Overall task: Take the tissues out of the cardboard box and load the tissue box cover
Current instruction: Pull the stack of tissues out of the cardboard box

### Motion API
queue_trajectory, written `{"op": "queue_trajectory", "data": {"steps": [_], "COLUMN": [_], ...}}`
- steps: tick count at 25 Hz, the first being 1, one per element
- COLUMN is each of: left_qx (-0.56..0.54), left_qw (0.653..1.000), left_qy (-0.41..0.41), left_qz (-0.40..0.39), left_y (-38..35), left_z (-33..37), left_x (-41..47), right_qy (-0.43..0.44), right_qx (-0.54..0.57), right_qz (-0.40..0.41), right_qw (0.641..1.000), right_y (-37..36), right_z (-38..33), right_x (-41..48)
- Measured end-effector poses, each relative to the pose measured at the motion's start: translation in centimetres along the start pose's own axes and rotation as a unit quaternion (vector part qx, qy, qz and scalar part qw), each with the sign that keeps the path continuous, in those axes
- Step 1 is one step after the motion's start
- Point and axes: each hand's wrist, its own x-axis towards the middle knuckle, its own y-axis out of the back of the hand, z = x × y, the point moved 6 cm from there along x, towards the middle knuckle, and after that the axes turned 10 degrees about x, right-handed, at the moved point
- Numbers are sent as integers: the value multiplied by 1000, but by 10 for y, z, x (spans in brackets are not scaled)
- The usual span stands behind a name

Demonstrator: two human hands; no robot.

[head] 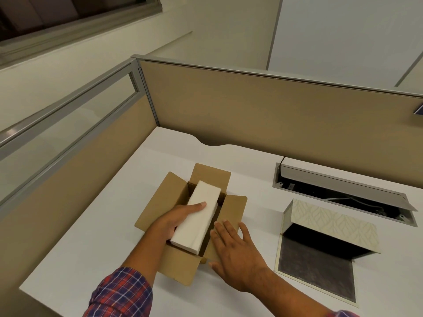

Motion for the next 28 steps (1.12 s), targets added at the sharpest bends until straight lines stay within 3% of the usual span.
{"op": "queue_trajectory", "data": {"steps": [5, 8, 10, 12, 14, 18, 22, 25, 28], "left_qx": [-44, -120, -192, -261, -320, -385, -398, -387, -390], "left_qw": [998, 988, 969, 945, 919, 880, 881, 878, 874], "left_qy": [-34, -99, -155, -195, -226, -273, -251, -280, -289], "left_qz": [-7, 9, -6, -29, -36, -53, -40, -1, -8], "left_y": [27, 34, 27, 10, -11, -63, -112, -143, -178], "left_z": [18, 25, 30, 36, 43, 61, 72, 83, 92], "left_x": [-32, -50, -63, -77, -85, -101, -108, -120, -129], "right_qy": [-25, -63, -99, -119, -116, -102, -129, -159, -184], "right_qx": [49, 176, 335, 486, 564, 598, 587, 610, 664], "right_qz": [33, 69, 99, 133, 185, 265, 341, 402, 438], "right_qw": [998, 980, 932, 855, 796, 750, 723, 664, 578], "right_y": [13, 28, 41, 53, 68, 96, 96, 96, 87], "right_z": [-5, -5, -4, -5, -9, -16, -3, 15, 35], "right_x": [0, -4, -10, -18, -28, -56, -88, -116, -138]}}
